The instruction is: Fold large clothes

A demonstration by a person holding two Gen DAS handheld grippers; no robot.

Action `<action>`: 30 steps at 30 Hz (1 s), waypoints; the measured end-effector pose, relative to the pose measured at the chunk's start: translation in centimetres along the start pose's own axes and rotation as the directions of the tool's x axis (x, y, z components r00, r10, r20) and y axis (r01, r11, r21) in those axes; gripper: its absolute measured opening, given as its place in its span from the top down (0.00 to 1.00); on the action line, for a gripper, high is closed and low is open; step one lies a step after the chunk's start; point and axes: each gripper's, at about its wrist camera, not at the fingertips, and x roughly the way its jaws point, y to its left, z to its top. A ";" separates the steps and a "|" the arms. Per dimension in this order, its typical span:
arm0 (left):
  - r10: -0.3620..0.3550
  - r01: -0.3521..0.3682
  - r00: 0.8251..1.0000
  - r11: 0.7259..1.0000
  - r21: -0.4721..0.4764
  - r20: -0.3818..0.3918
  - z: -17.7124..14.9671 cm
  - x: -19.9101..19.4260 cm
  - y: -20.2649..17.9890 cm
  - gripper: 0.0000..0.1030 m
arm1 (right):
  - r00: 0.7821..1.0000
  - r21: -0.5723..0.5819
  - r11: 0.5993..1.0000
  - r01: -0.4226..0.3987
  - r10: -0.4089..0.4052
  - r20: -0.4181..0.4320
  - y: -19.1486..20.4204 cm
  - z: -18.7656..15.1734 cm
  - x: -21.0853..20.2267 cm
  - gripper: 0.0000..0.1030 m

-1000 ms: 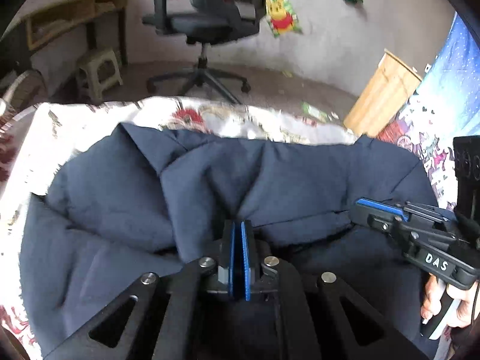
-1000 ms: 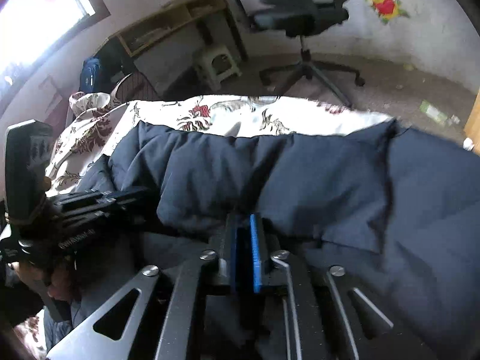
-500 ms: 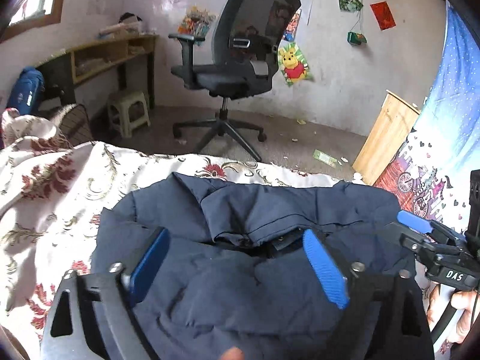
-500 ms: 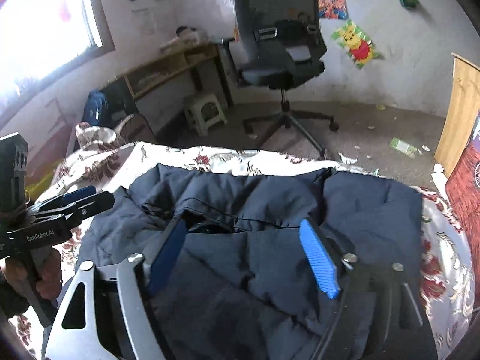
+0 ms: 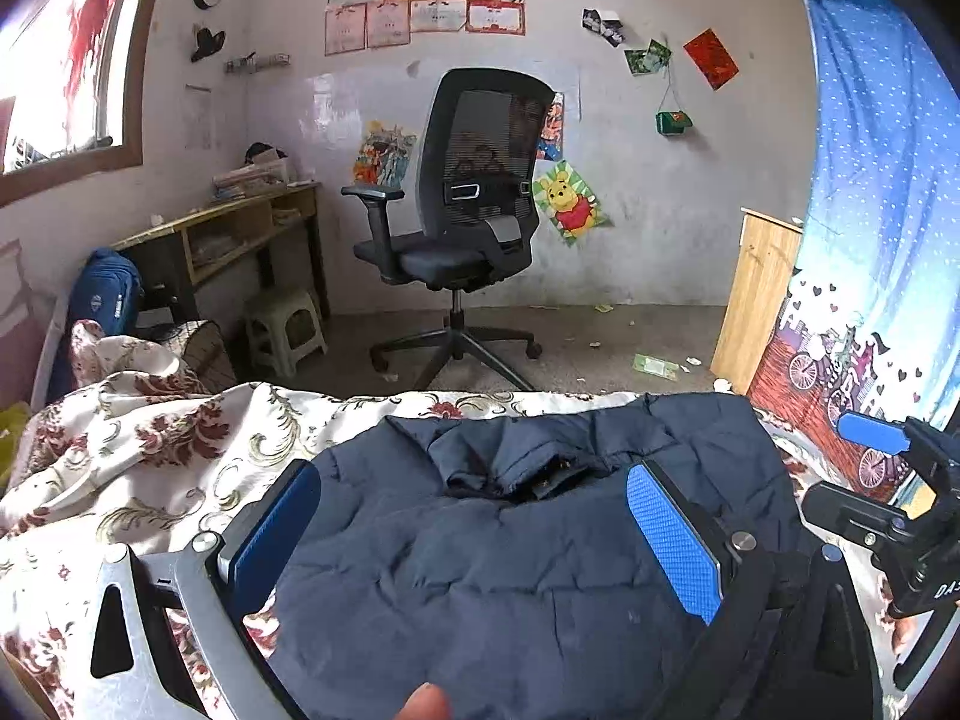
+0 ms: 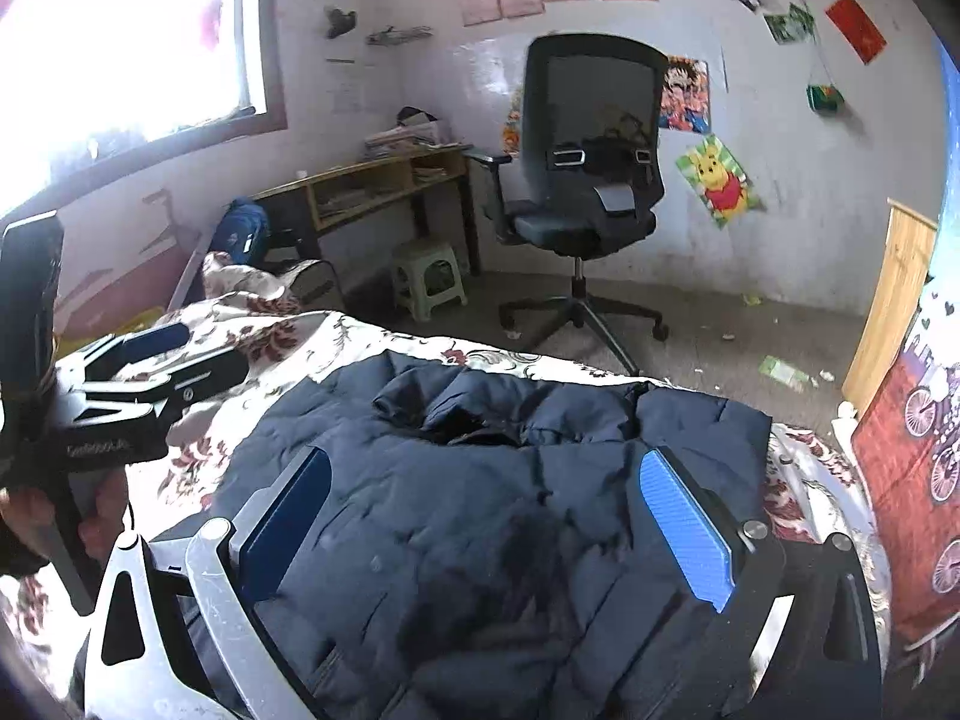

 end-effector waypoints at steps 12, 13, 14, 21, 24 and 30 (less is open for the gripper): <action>0.004 -0.002 0.999 1.000 0.023 -0.049 -5.5 -8.2 1.6 0.00 | 0.999 -0.049 0.998 0.042 -0.043 -0.031 2.8 -4.9 -9.7 0.02; 0.001 0.000 0.999 1.000 0.022 -0.053 -6.3 -9.0 1.9 0.00 | 0.998 -0.049 0.998 0.045 -0.047 -0.038 3.1 -5.5 -10.4 0.02; -0.001 0.002 0.998 1.000 0.021 -0.055 -6.9 -9.7 2.1 0.00 | 0.998 -0.050 0.998 0.046 -0.048 -0.043 3.2 -6.0 -10.9 0.02; -0.009 0.015 0.993 0.999 0.051 -0.117 -12.7 -14.7 3.9 0.00 | 0.996 -0.045 0.998 0.047 -0.050 -0.074 5.1 -11.9 -15.1 0.02; -0.005 0.018 0.987 0.997 0.079 -0.158 -15.6 -16.7 4.7 0.00 | 0.996 -0.023 0.999 0.044 -0.045 -0.080 5.8 -15.1 -16.3 0.02; 0.014 0.010 0.982 0.992 0.124 -0.187 -19.9 -20.1 5.8 0.00 | 0.987 0.003 0.998 0.065 -0.064 -0.146 5.6 -20.6 -17.0 0.02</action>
